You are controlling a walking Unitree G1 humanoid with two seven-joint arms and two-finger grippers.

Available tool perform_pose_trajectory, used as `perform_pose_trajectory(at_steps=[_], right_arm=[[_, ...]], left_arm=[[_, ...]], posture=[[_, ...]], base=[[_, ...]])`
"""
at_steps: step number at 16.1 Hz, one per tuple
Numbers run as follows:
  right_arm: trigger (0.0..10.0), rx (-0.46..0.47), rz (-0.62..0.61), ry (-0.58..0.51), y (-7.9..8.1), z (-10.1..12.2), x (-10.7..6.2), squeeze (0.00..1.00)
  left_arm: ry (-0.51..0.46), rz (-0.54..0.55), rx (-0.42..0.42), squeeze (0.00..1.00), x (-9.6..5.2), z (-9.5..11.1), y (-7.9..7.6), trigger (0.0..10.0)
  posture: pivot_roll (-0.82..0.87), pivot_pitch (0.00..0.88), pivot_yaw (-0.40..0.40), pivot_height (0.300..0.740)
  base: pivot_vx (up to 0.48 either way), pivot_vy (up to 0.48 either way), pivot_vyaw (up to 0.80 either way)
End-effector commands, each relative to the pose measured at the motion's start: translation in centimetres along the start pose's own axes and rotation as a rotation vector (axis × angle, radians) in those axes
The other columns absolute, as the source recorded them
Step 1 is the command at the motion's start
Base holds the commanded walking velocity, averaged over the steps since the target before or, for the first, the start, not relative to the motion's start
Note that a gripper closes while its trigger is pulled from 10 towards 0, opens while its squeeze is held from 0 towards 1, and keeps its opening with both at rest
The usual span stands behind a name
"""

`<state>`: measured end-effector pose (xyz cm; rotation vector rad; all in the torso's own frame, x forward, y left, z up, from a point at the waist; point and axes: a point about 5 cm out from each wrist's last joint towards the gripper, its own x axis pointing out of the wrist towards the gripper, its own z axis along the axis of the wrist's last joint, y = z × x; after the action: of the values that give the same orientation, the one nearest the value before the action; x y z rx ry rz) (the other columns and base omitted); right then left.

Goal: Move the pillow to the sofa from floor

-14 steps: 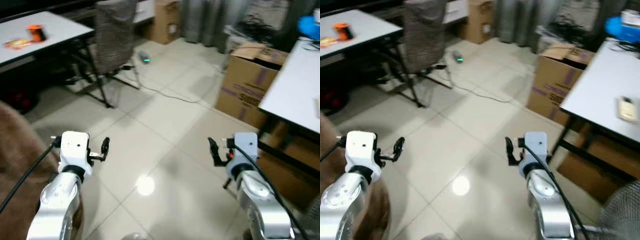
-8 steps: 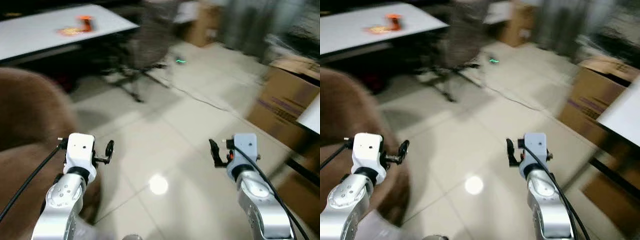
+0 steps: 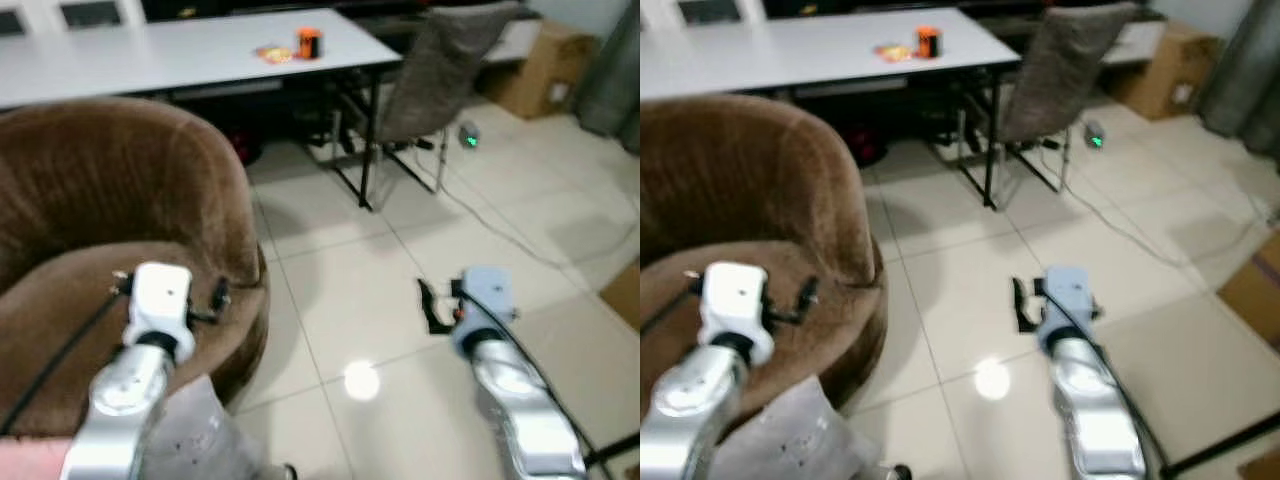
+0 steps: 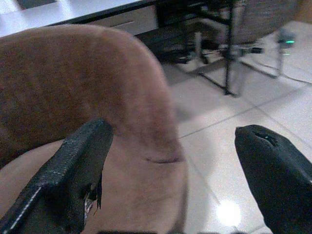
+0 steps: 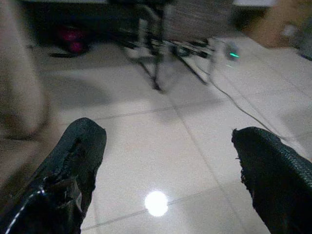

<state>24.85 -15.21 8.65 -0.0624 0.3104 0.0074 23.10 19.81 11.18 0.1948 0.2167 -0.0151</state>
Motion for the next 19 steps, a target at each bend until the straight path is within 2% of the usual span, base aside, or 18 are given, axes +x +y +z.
perform_pose_trajectory(at_steps=[1, 8, 11, 14, 19], right_arm=[[10.0, -0.020, -0.015, -0.011, -0.5, 0.3, 0.1, 1.00], [10.0, -0.033, -0.020, -0.012, -0.6, 0.5, 0.4, 1.00], [10.0, -0.043, 0.015, -0.028, -0.2, 0.7, 0.4, 1.00], [10.0, -0.051, 0.036, -0.036, 0.2, 0.9, 0.5, 1.00], [10.0, -0.053, 0.044, -0.044, 0.2, 1.0, 0.7, 1.00]], left_arm=[[-0.010, -0.006, 0.002, 0.00, 0.0, 0.3, -0.4, 10.0], [-0.021, 0.030, -0.002, 0.00, 0.3, 0.1, 0.1, 10.0], [-0.053, 0.063, -0.061, 0.00, 0.4, 0.0, 0.5, 10.0], [-0.066, 0.076, -0.014, 0.00, 0.2, -0.2, 1.1, 10.0], [-0.102, 0.051, -0.031, 0.00, -0.1, 0.0, 1.0, 10.0]], posture=[[-0.04, 0.000, -0.009, 0.740], [-0.03, 0.000, -0.015, 0.740], [-0.03, 0.000, -0.021, 0.740], [-0.02, 0.000, -0.030, 0.740], [-0.01, 0.000, -0.034, 0.740]], base=[[0.000, -0.416, 0.80], [0.000, -0.413, 0.80], [0.000, 0.000, 0.80], [0.000, 0.000, 0.80], [0.116, 0.000, 0.80]])
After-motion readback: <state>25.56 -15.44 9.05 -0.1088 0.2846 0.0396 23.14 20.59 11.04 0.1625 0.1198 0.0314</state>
